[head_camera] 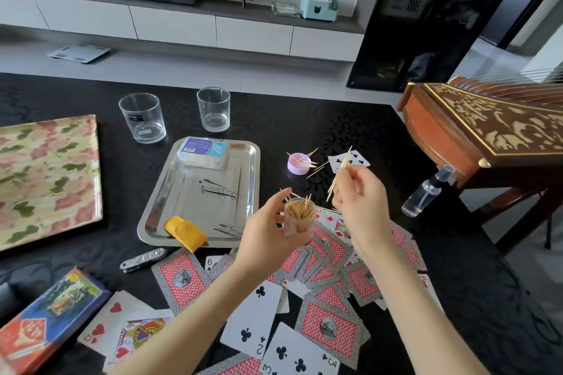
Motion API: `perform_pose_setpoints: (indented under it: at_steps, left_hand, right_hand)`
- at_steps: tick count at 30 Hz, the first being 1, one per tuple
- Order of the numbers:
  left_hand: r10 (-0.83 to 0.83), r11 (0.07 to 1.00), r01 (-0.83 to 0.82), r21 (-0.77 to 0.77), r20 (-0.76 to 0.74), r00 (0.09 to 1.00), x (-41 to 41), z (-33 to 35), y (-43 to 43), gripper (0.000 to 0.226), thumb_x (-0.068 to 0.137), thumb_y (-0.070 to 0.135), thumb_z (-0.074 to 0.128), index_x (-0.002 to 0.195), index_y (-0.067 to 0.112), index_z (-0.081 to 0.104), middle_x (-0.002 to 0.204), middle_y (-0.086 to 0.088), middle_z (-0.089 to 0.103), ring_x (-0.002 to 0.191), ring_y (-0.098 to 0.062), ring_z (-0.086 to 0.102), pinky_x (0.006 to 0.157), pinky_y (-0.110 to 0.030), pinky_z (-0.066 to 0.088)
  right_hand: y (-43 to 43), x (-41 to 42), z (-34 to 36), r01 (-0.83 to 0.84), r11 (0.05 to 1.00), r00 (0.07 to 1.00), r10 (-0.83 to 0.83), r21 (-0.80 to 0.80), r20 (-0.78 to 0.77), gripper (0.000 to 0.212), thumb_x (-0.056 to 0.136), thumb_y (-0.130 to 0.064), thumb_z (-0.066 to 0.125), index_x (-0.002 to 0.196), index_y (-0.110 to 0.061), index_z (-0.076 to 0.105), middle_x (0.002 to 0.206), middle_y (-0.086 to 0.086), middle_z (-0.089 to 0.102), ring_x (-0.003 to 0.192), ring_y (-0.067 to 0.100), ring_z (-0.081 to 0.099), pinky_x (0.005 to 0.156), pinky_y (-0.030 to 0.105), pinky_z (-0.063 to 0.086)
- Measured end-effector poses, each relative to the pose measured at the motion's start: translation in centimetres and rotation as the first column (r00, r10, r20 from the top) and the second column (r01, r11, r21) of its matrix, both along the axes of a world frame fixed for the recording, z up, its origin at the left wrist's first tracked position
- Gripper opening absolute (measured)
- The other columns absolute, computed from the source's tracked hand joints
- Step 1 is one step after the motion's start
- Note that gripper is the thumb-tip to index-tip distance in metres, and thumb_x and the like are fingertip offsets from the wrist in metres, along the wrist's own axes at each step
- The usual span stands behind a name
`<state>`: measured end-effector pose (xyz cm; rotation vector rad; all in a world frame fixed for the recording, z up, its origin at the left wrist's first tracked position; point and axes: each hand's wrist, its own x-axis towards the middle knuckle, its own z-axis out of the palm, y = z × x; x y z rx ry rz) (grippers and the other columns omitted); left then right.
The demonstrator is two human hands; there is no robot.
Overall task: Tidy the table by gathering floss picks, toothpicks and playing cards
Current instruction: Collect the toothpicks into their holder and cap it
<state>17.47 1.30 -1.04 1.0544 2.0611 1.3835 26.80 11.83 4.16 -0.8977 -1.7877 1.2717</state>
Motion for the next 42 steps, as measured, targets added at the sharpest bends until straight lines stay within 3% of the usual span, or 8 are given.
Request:
perform_pose_setpoints:
  at_steps: [5, 11, 20, 26, 30, 33, 37, 42]
  left_hand:
    - [-0.010, 1.000, 0.010, 0.019, 0.001, 1.000, 0.6, 0.6, -0.1, 0.081, 0.067, 0.025, 0.082, 0.137, 0.029, 0.042, 0.093, 0.025, 0.057, 0.088, 0.005, 0.058, 0.071, -0.007, 0.048]
    - [-0.021, 0.998, 0.027, 0.048, -0.114, 0.993, 0.2, 1.1, -0.2, 0.080, 0.069, 0.024, 0.081, 0.138, 0.021, 0.041, 0.114, 0.008, 0.065, 0.102, -0.006, 0.061, 0.089, -0.024, 0.051]
    - [-0.114, 0.993, 0.104, -0.050, -0.281, 0.953, -0.2, 0.0, -1.8, 0.084, 0.076, 0.023, 0.076, 0.143, 0.037, 0.029, 0.115, 0.015, 0.053, 0.102, -0.003, 0.053, 0.084, -0.017, 0.046]
    - [-0.088, 0.995, 0.071, -0.072, -0.267, 0.960, -0.7, -0.1, -1.9, 0.077, 0.082, 0.025, 0.070, 0.144, 0.034, 0.026, 0.115, 0.008, 0.053, 0.099, -0.008, 0.053, 0.080, -0.023, 0.053]
    - [-0.090, 0.991, 0.067, -0.114, -0.208, 0.974, -1.1, -0.3, -2.0, 0.091, 0.080, 0.022, 0.072, 0.148, 0.033, 0.014, 0.126, 0.006, 0.054, 0.115, -0.014, 0.054, 0.085, -0.024, 0.050]
    - [-0.073, 0.989, 0.053, -0.136, -0.147, 0.986, -1.3, -0.2, -1.8, 0.103, 0.077, 0.020, 0.075, 0.148, 0.034, 0.002, 0.130, 0.004, 0.055, 0.116, -0.014, 0.056, 0.086, -0.024, 0.050]
    - [-0.059, 0.989, 0.039, -0.145, -0.136, 0.989, -1.4, -0.6, -1.5, 0.105, 0.075, 0.023, 0.077, 0.148, 0.034, 0.003, 0.131, 0.003, 0.055, 0.117, -0.015, 0.056, 0.089, -0.029, 0.052]
    - [-0.032, 0.989, 0.014, -0.148, -0.122, 0.992, -1.3, -0.8, -1.3, 0.097, 0.074, 0.024, 0.077, 0.148, 0.028, 0.015, 0.128, 0.005, 0.055, 0.116, -0.013, 0.055, 0.087, -0.027, 0.052]
  right_hand:
    - [-2.5, -0.6, -1.4, -0.004, 0.978, 1.000, 0.003, 0.208, 0.006, 0.012, 0.095, -0.021, 0.052, 0.090, -0.013, 0.058, 0.074, -0.006, 0.058, 0.067, 0.002, 0.055, 0.063, 0.014, 0.046]
    - [-2.9, 0.2, -4.3, 0.037, 0.834, 0.980, -0.137, 0.550, 0.142, 0.018, 0.083, -0.032, 0.058, 0.084, -0.015, 0.065, 0.088, -0.008, 0.057, 0.084, 0.007, 0.047, 0.067, 0.018, 0.045]
    - [-0.1, 3.6, -4.5, -0.037, 0.930, 0.934, -0.098, 0.365, 0.343, 0.012, 0.086, -0.018, 0.064, 0.094, -0.021, 0.072, 0.099, -0.013, 0.063, 0.096, 0.005, 0.054, 0.077, 0.017, 0.046]
    - [6.1, 2.4, -6.9, -0.137, 0.892, 0.549, -0.294, 0.431, 0.782, 0.021, 0.088, -0.028, 0.063, 0.107, -0.020, 0.068, 0.109, 0.002, 0.064, 0.100, 0.023, 0.052, 0.082, 0.033, 0.047]
    - [7.4, 1.4, -6.4, -0.214, 0.915, 0.496, -0.201, 0.343, 0.845, 0.022, 0.091, -0.025, 0.057, 0.071, -0.018, 0.063, 0.092, 0.001, 0.066, 0.096, 0.025, 0.055, 0.076, 0.034, 0.047]
    - [7.9, 0.8, -5.9, -0.308, 0.914, 0.422, -0.117, 0.263, 0.899, 0.046, 0.092, -0.016, 0.049, 0.048, -0.017, 0.036, 0.054, 0.000, 0.045, 0.058, 0.017, 0.042, 0.055, 0.027, 0.037]
    - [7.5, 0.4, -4.4, -0.444, 0.861, 0.260, -0.140, 0.247, 0.955, 0.040, 0.091, -0.008, 0.046, 0.056, -0.018, 0.028, 0.072, 0.003, 0.046, 0.075, 0.025, 0.044, 0.065, 0.030, 0.033]
    - [4.7, 0.5, -1.0, -0.506, 0.775, 0.396, -0.181, 0.379, 0.900, 0.010, 0.097, -0.015, 0.044, 0.087, -0.013, 0.047, 0.097, 0.007, 0.058, 0.083, 0.022, 0.054, 0.068, 0.028, 0.036]
